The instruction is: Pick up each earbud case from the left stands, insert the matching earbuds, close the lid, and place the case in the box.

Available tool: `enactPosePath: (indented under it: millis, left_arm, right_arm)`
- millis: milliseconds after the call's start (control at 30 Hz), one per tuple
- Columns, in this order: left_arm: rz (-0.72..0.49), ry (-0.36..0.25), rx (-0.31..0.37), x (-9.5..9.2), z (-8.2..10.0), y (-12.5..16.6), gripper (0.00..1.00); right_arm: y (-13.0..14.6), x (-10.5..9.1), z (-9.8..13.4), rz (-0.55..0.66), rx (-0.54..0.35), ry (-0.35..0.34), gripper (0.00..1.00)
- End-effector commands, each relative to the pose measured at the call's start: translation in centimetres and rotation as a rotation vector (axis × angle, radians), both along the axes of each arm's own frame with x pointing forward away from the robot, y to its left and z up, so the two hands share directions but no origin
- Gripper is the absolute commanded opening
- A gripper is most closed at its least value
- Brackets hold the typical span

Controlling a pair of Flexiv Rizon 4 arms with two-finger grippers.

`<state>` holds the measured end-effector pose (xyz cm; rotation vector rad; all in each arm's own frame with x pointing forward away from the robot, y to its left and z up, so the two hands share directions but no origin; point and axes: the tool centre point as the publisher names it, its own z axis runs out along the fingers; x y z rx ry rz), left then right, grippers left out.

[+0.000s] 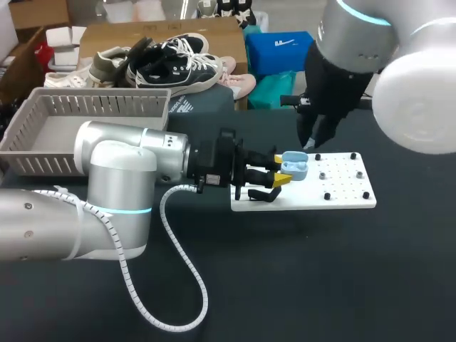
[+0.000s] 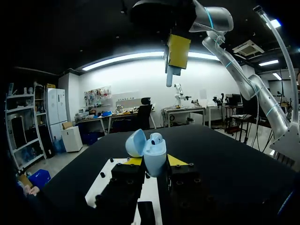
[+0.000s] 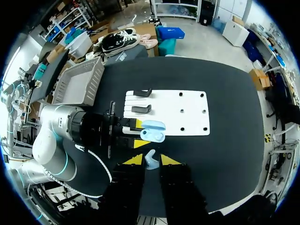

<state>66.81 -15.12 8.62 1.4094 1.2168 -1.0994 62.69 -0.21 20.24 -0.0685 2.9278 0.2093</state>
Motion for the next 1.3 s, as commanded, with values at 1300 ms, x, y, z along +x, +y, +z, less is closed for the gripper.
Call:
enactPosePath:
  millis: [1300]
  left_arm:
    - [0.000, -0.001, -0.002, 0.0, -0.1, 0.0, 0.00]
  right_arm:
    - [1.9, 1.8, -3.9, 0.100, 0.039, 0.082, 0.00]
